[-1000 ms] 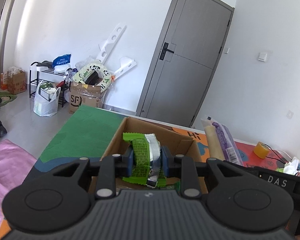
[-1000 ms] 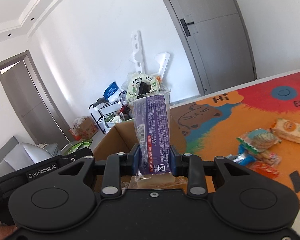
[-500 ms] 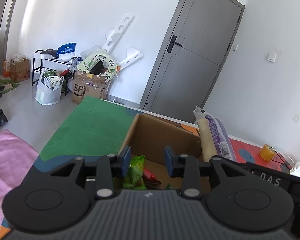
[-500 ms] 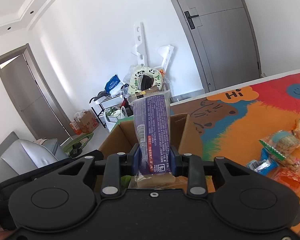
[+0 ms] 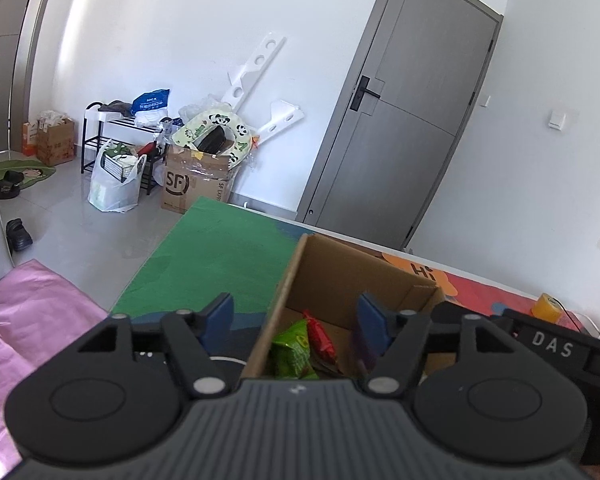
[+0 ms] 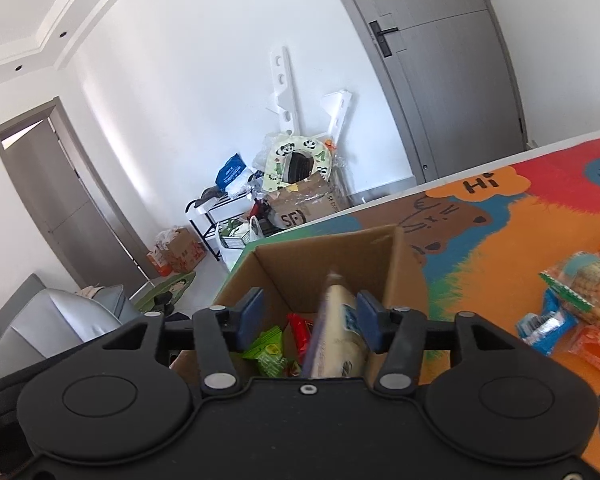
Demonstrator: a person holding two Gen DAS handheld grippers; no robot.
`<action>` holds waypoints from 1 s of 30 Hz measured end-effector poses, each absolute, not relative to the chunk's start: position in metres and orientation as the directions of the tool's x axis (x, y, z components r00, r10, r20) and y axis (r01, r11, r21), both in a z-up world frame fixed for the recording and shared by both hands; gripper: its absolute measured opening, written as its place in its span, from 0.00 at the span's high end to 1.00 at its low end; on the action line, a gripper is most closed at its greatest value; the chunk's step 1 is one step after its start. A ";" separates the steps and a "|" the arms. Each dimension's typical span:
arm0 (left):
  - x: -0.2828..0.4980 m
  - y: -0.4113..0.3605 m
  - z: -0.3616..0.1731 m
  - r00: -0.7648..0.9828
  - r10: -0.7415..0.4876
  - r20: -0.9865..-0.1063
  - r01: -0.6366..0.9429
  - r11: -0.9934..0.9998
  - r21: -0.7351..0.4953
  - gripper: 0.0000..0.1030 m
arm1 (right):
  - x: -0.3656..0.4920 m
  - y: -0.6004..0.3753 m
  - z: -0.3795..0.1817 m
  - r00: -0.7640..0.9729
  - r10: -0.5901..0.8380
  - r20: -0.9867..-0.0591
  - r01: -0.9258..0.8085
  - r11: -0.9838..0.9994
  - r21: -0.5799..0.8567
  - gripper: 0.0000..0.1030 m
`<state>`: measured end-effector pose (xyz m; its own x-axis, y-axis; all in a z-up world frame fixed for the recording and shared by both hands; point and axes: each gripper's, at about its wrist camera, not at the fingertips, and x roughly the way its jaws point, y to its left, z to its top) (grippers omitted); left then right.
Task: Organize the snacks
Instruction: 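Withdraw both grippers from the box back over the snacks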
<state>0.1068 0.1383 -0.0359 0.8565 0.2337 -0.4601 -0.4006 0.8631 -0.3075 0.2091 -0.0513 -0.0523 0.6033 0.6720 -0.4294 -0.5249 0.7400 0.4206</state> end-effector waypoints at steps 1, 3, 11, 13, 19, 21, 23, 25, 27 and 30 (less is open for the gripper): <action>0.108 0.137 -0.035 0.858 0.230 -0.459 -0.396 0.866 -0.306 0.30 | 0.209 -0.055 -0.052 0.607 0.669 -0.429 -0.520 0.742 0.423 0.49; 0.107 0.135 -0.034 0.862 0.232 -0.451 -0.393 0.868 -0.305 0.26 | 0.208 -0.063 -0.051 0.616 0.659 -0.432 -0.508 0.751 0.421 0.45; 0.109 0.112 -0.031 0.859 0.229 -0.458 -0.390 0.873 -0.294 0.20 | 0.199 -0.097 -0.053 0.673 0.585 -0.452 -0.450 0.810 0.377 0.17; 0.108 0.104 -0.029 0.861 0.228 -0.455 -0.384 0.878 -0.287 0.19 | 0.196 -0.106 -0.053 0.679 0.582 -0.446 -0.447 0.811 0.377 0.12; 0.105 0.085 -0.024 0.877 0.182 -0.445 -0.334 0.897 -0.290 0.14 | 0.190 -0.129 -0.048 0.707 0.560 -0.433 -0.423 0.825 0.376 0.00; 0.103 0.078 -0.022 0.879 0.187 -0.439 -0.331 0.902 -0.278 0.13 | 0.189 -0.137 -0.046 0.717 0.546 -0.432 -0.404 0.832 0.381 0.00; 0.102 0.072 -0.021 0.881 0.181 -0.437 -0.324 0.905 -0.277 0.12 | 0.188 -0.146 -0.046 0.725 0.539 -0.428 -0.394 0.835 0.383 0.00; 0.102 0.067 -0.021 0.881 0.174 -0.440 -0.319 0.906 -0.279 0.12 | 0.185 -0.154 -0.046 0.729 0.536 -0.426 -0.387 0.836 0.388 0.00; 0.104 0.059 -0.020 0.879 0.171 -0.445 -0.315 0.909 -0.272 0.11 | 0.183 -0.162 -0.047 0.733 0.529 -0.427 -0.380 0.840 0.388 0.00; 0.104 0.045 -0.019 0.882 0.162 -0.443 -0.292 0.925 -0.242 0.11 | 0.180 -0.174 -0.047 0.748 0.511 -0.424 -0.365 0.850 0.380 0.00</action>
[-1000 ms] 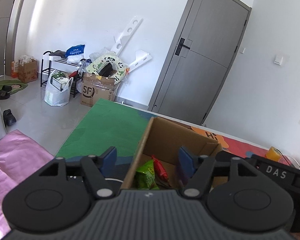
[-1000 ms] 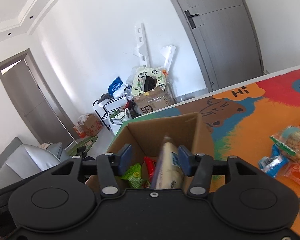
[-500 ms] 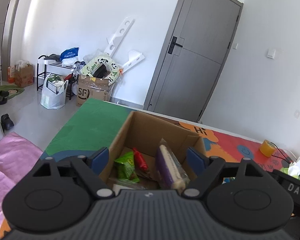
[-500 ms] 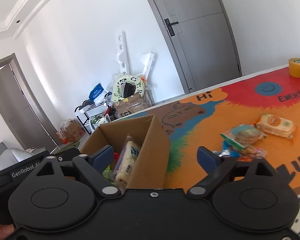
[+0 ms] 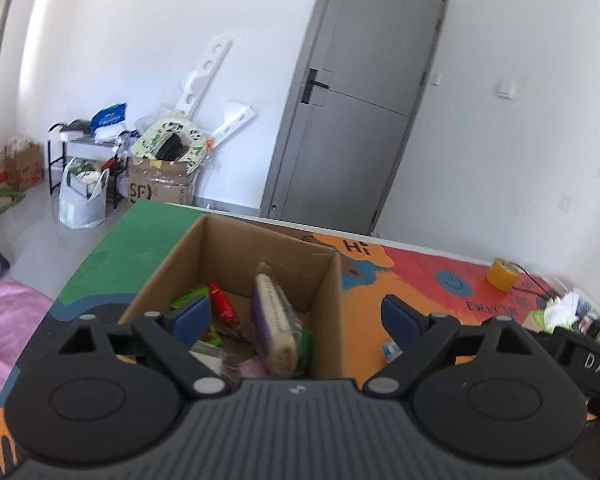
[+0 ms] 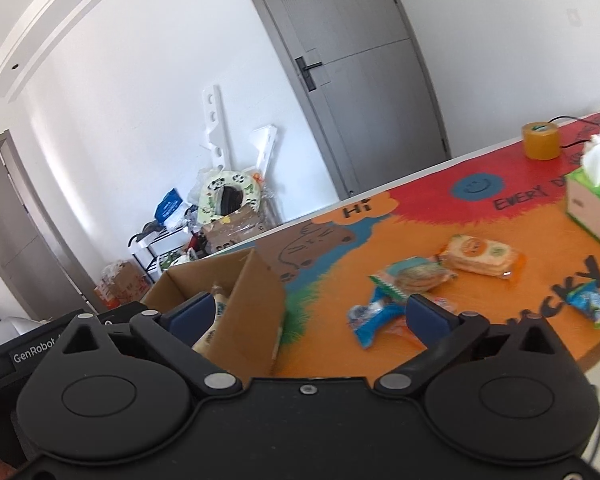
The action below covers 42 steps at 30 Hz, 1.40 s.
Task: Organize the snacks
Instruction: 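Withdraw both grippers from the box back over the snacks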
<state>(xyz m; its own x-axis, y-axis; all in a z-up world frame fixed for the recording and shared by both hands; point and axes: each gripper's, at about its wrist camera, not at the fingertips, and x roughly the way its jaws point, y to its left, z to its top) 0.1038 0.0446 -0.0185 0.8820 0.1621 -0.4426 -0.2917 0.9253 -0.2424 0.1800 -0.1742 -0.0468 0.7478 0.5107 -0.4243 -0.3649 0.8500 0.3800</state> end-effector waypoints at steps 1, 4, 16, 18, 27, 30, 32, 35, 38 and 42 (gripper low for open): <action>0.105 0.040 -0.018 0.884 0.151 -0.443 -0.280 0.929 -0.242 0.11 | 0.179 -0.179 -0.047 0.753 0.504 -0.423 -0.359 0.853 0.379 0.00; 0.108 0.030 -0.020 0.881 0.126 -0.457 -0.261 0.933 -0.246 0.09 | 0.178 -0.194 -0.048 0.760 0.492 -0.425 -0.341 0.858 0.383 0.00; 0.112 -0.006 -0.020 0.895 0.075 -0.439 -0.198 0.950 -0.243 0.06 | 0.173 -0.240 -0.050 0.794 0.440 -0.420 -0.285 0.879 0.382 0.00; 0.116 -0.012 -0.021 0.893 0.075 -0.443 -0.199 0.950 -0.241 0.06 | 0.173 -0.248 -0.051 0.798 0.435 -0.417 -0.279 0.880 0.384 0.00; 0.136 -0.036 -0.022 0.886 0.059 -0.461 -0.186 0.954 -0.236 0.06 | 0.182 -0.289 -0.059 0.805 0.415 -0.424 -0.227 0.876 0.426 0.00; 0.146 -0.043 -0.023 0.884 0.046 -0.466 -0.172 0.958 -0.231 0.06 | 0.187 -0.301 -0.060 0.812 0.402 -0.423 -0.207 0.876 0.435 0.00; 0.152 -0.049 -0.024 0.882 0.039 -0.470 -0.165 0.959 -0.230 0.06 | 0.192 -0.308 -0.062 0.815 0.396 -0.424 -0.198 0.877 0.438 0.00; 0.161 -0.055 -0.029 0.880 0.036 -0.474 -0.162 0.960 -0.229 0.06 | 0.199 -0.313 -0.064 0.815 0.388 -0.430 -0.188 0.879 0.438 0.00; 0.170 -0.058 -0.036 0.873 0.028 -0.487 -0.159 0.960 -0.229 0.08 | 0.205 -0.314 -0.067 0.811 0.396 -0.430 -0.193 0.876 0.442 0.00; 0.179 -0.061 -0.043 0.868 0.037 -0.495 -0.167 0.961 -0.221 0.11 | 0.211 -0.309 -0.072 0.799 0.419 -0.432 -0.216 0.870 0.443 0.01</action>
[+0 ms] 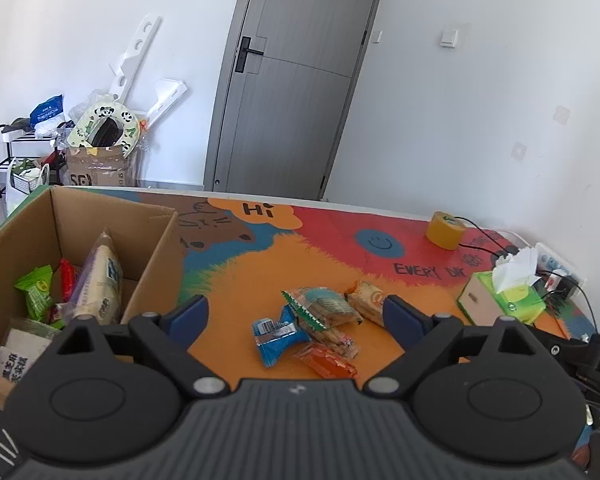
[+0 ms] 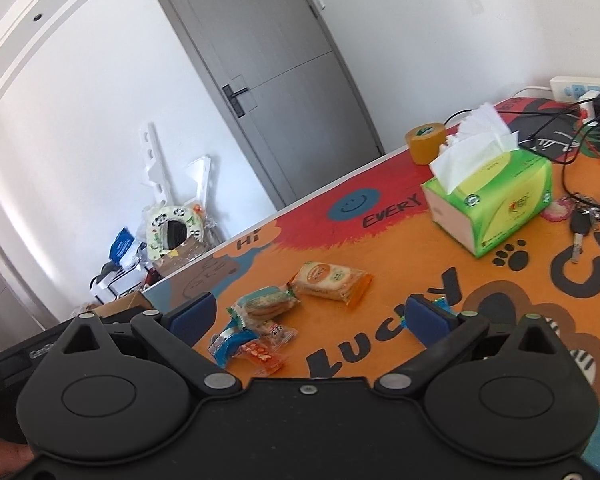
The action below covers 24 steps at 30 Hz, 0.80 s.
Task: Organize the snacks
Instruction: 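Withdraw both grippers from the box back over the snacks, then grasp the red-and-white packet with the right gripper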
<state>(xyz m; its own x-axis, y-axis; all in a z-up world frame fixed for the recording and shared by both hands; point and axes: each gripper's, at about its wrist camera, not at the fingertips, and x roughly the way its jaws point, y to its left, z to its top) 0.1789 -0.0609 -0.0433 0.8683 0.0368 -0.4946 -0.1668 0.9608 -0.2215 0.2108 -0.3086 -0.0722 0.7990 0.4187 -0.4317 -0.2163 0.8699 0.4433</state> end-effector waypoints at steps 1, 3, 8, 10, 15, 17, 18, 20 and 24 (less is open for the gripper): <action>0.181 -0.061 -0.045 0.866 0.034 -0.499 -0.166 0.960 -0.224 0.11 | 0.214 -0.308 -0.074 0.797 0.422 -0.433 -0.216 0.867 0.448 0.01; 0.184 -0.060 -0.049 0.862 0.027 -0.507 -0.166 0.959 -0.231 0.12 | 0.220 -0.304 -0.078 0.788 0.423 -0.447 -0.206 0.866 0.456 0.05; 0.192 -0.058 -0.057 0.846 0.026 -0.532 -0.170 0.960 -0.222 0.22 | 0.231 -0.292 -0.091 0.762 0.453 -0.462 -0.219 0.852 0.475 0.13; 0.195 -0.059 -0.060 0.840 0.035 -0.542 -0.174 0.962 -0.208 0.34 | 0.235 -0.285 -0.095 0.749 0.465 -0.472 -0.227 0.850 0.476 0.15; 0.202 -0.055 -0.070 0.824 0.021 -0.566 -0.176 0.959 -0.221 0.36 | 0.244 -0.271 -0.103 0.722 0.489 -0.490 -0.248 0.843 0.477 0.18; 0.204 -0.052 -0.074 0.817 0.018 -0.576 -0.179 0.958 -0.224 0.36 | 0.248 -0.265 -0.105 0.712 0.496 -0.497 -0.256 0.843 0.473 0.19; 0.205 -0.052 -0.076 0.814 0.018 -0.580 -0.181 0.958 -0.223 0.36 | 0.250 -0.263 -0.106 0.707 0.499 -0.501 -0.261 0.842 0.471 0.19; 0.207 -0.048 -0.078 0.809 0.024 -0.587 -0.190 0.956 -0.223 0.36 | 0.254 -0.257 -0.109 0.697 0.505 -0.509 -0.267 0.842 0.469 0.20; 0.205 -0.039 -0.075 0.805 0.009 -0.594 -0.197 0.947 -0.253 0.36 | 0.261 -0.245 -0.115 0.677 0.515 -0.526 -0.276 0.840 0.467 0.24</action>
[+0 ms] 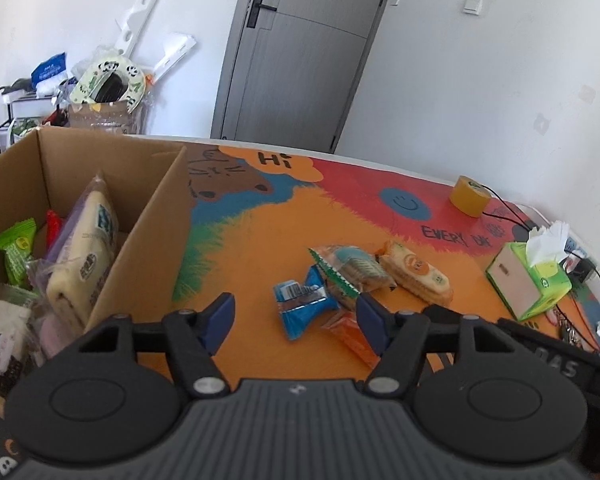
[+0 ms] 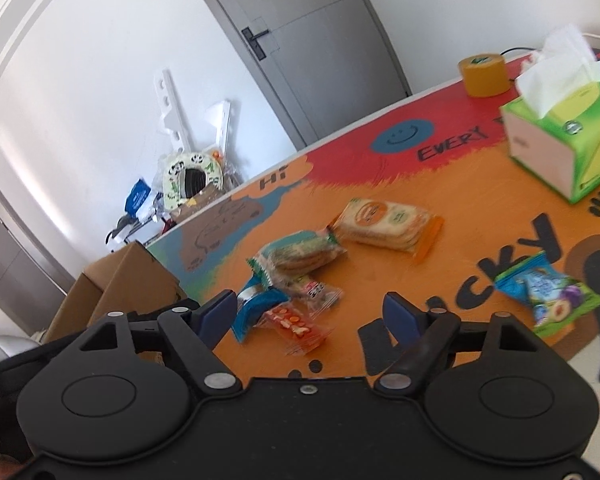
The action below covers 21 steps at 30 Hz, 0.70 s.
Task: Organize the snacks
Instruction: 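Grasp the red-and-white packet with the right gripper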
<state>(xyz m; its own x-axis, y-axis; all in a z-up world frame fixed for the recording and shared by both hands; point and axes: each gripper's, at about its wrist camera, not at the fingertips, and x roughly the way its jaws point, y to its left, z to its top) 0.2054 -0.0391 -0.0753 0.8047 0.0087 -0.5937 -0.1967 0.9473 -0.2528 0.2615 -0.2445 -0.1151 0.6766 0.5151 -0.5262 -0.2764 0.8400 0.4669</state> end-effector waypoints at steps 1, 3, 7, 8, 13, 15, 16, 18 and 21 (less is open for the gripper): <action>0.204 -0.036 -0.073 0.812 0.003 -0.584 -0.193 0.945 -0.264 0.35 | 0.263 -0.244 -0.116 0.675 0.519 -0.525 -0.275 0.837 0.473 0.24; 0.202 -0.032 -0.066 0.820 -0.017 -0.573 -0.179 0.942 -0.283 0.34 | 0.268 -0.240 -0.117 0.670 0.515 -0.535 -0.273 0.841 0.468 0.24; 0.193 -0.028 -0.048 0.853 0.017 -0.521 -0.187 0.943 -0.275 0.31 | 0.274 -0.226 -0.121 0.655 0.522 -0.546 -0.288 0.841 0.458 0.24; 0.192 -0.025 -0.045 0.858 0.021 -0.514 -0.190 0.941 -0.279 0.30 | 0.275 -0.221 -0.122 0.652 0.522 -0.550 -0.294 0.843 0.452 0.24; 0.197 -0.014 -0.048 0.847 0.047 -0.530 -0.225 0.935 -0.276 0.30 | 0.280 -0.204 -0.126 0.634 0.527 -0.566 -0.316 0.845 0.432 0.30; 0.201 -0.011 -0.050 0.840 0.049 -0.541 -0.233 0.932 -0.276 0.30 | 0.283 -0.198 -0.129 0.624 0.525 -0.579 -0.321 0.848 0.423 0.31; 0.202 -0.011 -0.050 0.841 0.048 -0.539 -0.231 0.933 -0.276 0.30 | 0.285 -0.196 -0.131 0.620 0.524 -0.585 -0.319 0.849 0.422 0.32; 0.203 -0.012 -0.049 0.843 0.052 -0.535 -0.226 0.938 -0.264 0.30 | 0.287 -0.193 -0.134 0.617 0.519 -0.592 -0.322 0.853 0.411 0.35; 0.204 -0.014 -0.048 0.844 0.049 -0.534 -0.219 0.940 -0.260 0.30 | 0.292 -0.189 -0.141 0.599 0.506 -0.620 -0.318 0.861 0.396 0.52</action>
